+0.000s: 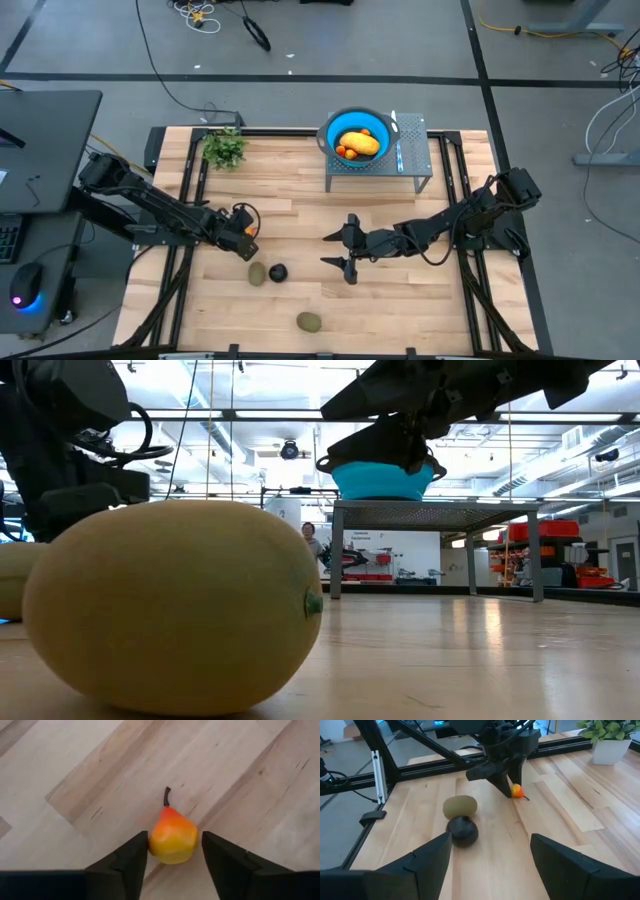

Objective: Pick & Place Fruit
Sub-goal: Put the yellow peach into the blue strainer bowl

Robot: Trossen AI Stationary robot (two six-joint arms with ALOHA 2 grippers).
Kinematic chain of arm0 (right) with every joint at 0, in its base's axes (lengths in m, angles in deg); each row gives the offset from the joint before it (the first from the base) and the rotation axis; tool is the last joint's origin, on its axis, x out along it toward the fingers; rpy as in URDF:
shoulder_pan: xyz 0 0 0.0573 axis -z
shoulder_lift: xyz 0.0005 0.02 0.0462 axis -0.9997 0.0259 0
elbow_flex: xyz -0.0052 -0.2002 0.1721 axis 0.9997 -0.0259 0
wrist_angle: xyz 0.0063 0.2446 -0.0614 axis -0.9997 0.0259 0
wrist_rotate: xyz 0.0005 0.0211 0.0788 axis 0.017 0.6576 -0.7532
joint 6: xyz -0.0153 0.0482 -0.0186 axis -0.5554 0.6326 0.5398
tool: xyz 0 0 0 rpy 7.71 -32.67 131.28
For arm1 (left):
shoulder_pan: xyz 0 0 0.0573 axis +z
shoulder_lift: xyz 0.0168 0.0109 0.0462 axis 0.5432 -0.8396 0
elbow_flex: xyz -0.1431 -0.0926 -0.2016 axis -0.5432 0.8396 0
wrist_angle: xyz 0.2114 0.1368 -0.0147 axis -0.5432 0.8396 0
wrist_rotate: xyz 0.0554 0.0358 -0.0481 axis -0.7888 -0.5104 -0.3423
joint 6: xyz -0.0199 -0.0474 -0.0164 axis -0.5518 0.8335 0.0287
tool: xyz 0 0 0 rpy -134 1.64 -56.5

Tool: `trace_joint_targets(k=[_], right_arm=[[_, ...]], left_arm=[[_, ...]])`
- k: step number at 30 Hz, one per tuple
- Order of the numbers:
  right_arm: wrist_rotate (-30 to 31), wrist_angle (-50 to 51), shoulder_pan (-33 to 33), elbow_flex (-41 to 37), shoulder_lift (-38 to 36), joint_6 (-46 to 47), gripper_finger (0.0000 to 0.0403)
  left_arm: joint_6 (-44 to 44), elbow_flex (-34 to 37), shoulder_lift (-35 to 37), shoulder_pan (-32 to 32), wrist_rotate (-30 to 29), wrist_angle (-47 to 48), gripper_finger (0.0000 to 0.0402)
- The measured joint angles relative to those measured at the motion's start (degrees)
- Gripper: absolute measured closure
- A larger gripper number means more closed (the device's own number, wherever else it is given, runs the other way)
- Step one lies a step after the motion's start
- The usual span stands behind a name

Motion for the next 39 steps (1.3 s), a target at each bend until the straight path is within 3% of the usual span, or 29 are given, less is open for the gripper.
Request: trace_joint_targets(k=[8,20,29,39], right_arm=[[0.0,0.6,-0.6,0.0,0.0,0.0,0.0121],[0.0,2.8,-0.6,0.0,0.0,0.0,0.0121],[-0.1,2.8,-0.6,0.0,0.0,0.0,0.0121],[-8.4,2.8,-1.3,0.0,0.0,-1.8,0.0121]], left_arm=[[0.1,0.0,0.0,0.0,1.1,0.1,0.0265],[-2.0,-2.0,0.0,0.0,-0.4,-0.3,0.0266],[-14.1,-12.9,0.0,2.0,-3.1,0.5,0.0267],[-28.9,-22.3,0.0,5.0,-13.3,-1.9,0.0271]])
